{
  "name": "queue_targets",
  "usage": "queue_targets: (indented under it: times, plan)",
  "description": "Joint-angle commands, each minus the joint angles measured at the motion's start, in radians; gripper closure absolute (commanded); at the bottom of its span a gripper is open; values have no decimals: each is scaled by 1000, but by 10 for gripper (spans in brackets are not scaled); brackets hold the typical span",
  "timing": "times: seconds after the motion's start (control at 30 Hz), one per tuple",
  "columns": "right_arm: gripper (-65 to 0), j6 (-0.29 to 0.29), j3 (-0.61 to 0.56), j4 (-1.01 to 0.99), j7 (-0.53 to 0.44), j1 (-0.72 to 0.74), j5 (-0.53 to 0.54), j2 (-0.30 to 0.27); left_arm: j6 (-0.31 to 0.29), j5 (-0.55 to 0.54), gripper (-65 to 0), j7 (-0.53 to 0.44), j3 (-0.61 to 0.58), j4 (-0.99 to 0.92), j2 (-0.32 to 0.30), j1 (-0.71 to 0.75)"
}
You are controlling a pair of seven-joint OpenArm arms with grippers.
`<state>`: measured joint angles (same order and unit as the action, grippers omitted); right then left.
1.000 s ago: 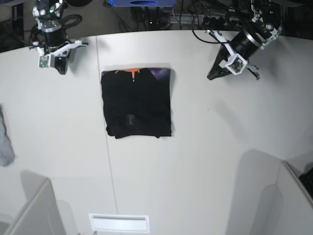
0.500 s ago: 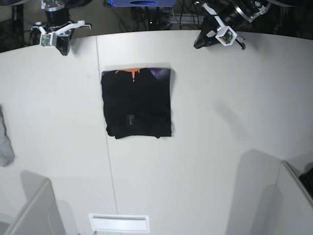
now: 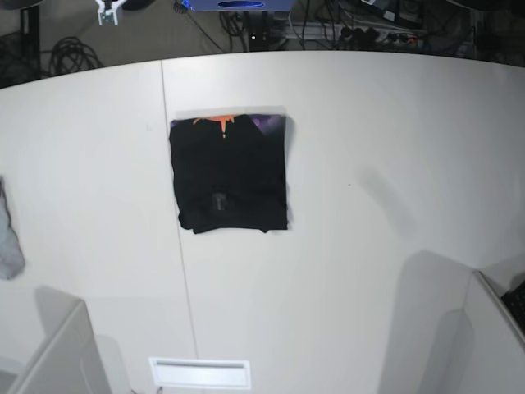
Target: Fold the T-shirt properly
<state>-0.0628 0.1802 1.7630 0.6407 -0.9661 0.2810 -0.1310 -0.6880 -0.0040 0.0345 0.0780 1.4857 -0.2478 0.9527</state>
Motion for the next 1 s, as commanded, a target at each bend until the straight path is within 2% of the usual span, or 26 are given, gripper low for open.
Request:
queue_targets:
  times: [0.0, 0.07, 0.17, 0.23, 0.3, 0.4, 0.43, 0.5, 0.57, 0.63, 0.67, 0.77, 0.97]
  plan:
    - [0, -2, -20, -51, 32, 31, 5, -29, -10, 32, 0, -15, 1, -53, -2, -16]
    - [0, -2, -83, -205, 83, 123, 10, -69, -10, 111, 0, 8, 3, -191, 29, -91]
    - [0, -2, -213, -478, 81, 266, 8, -115, -10, 180, 0, 68, 9, -442, 74, -245]
    - [0, -4, -319, -656, 35, 361, 10, -132, -10, 190, 0, 80, 10, -623, 83, -347]
    - [0, -4, -407, -823, -55, 445, 11, -135, -10, 190, 0, 78, 4, -785, 86, -432]
    - [0, -12, -537, -1133, -289, 571, 11, -126, -10, 197, 0, 29, 3, -1064, 107, -588]
    - [0, -33, -580, -1233, -385, 608, 11, -115, -10, 197, 0, -8, 3, -1153, 109, -637]
    - [0, -116, -660, -1455, -651, 678, 11, -71, -10, 197, 0, -127, 3, -1351, 110, -734]
    - [0, -185, -697, -1618, -899, 729, 11, -37, -10, 197, 0, -249, 6, -1463, 107, -783]
    - [0, -216, -715, -1709, -1073, 755, 10, 4, 87, 197, 0, -333, 3, -1479, 112, -785]
    - [0, -216, -721, -1719, -1093, 758, 8, 15, 123, 197, 0, -347, 3, -1463, 117, -782]
    - [0, -216, -730, -1719, -1066, 758, 8, 27, 193, 197, 0, -354, 1, -1407, 124, -757]
    - [0, -216, -724, -1718, -1051, 767, 13, 29, 205, 190, 0, -356, 13, -1358, 126, -759]
